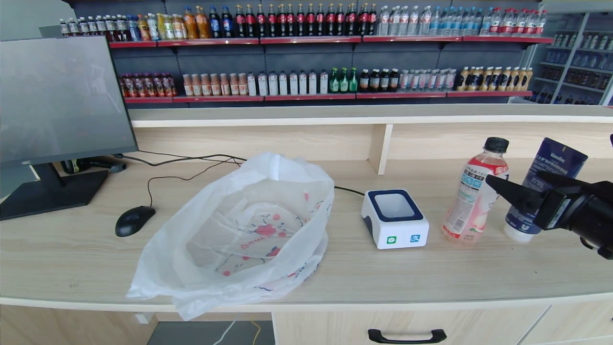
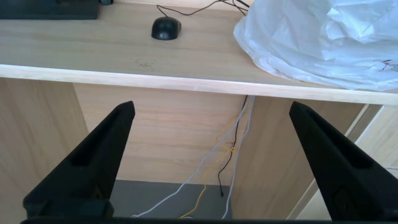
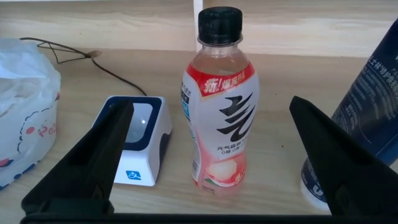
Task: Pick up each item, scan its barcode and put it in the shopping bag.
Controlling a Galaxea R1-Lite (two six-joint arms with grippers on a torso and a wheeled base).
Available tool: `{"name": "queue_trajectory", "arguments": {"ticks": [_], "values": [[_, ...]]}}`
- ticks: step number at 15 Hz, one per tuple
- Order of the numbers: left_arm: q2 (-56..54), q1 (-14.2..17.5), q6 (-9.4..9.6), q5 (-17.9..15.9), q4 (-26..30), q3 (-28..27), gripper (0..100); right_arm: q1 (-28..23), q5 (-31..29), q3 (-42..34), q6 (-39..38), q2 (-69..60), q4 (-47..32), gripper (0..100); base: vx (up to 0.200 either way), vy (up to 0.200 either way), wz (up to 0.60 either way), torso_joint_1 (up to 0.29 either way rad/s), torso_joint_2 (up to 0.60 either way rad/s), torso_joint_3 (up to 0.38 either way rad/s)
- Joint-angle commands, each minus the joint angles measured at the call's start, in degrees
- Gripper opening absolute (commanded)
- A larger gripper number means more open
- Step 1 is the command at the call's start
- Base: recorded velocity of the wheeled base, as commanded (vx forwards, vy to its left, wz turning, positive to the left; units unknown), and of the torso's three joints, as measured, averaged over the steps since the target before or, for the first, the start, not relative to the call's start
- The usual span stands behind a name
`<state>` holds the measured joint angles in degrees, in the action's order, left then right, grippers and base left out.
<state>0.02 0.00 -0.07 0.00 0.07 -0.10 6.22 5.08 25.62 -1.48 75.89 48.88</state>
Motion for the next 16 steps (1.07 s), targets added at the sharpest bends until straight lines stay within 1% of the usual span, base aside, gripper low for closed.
{"name": "queue_trajectory", "arguments": {"ticks": [1, 3, 16], "values": [[0.0, 0.0, -0.01, 0.0, 0.0, 0.0, 100, 0.0, 0.0, -0.7, 0.0, 2.4, 0.3, 100, 0.0, 0.0, 0.0, 0.0, 0.0, 0.0], [0.0, 0.0, -0.01, 0.0, 0.0, 0.0, 100, -0.1, 0.0, -0.8, -1.9, 3.0, 1.0, 100, 0.0, 0.0, 0.0, 0.0, 0.0, 0.0], [0.0, 0.0, -0.01, 0.0, 0.0, 0.0, 100, -0.2, -0.2, -2.8, -1.7, 7.3, 3.1, 100, 0.0, 0.0, 0.0, 0.0, 0.0, 0.0]]}}
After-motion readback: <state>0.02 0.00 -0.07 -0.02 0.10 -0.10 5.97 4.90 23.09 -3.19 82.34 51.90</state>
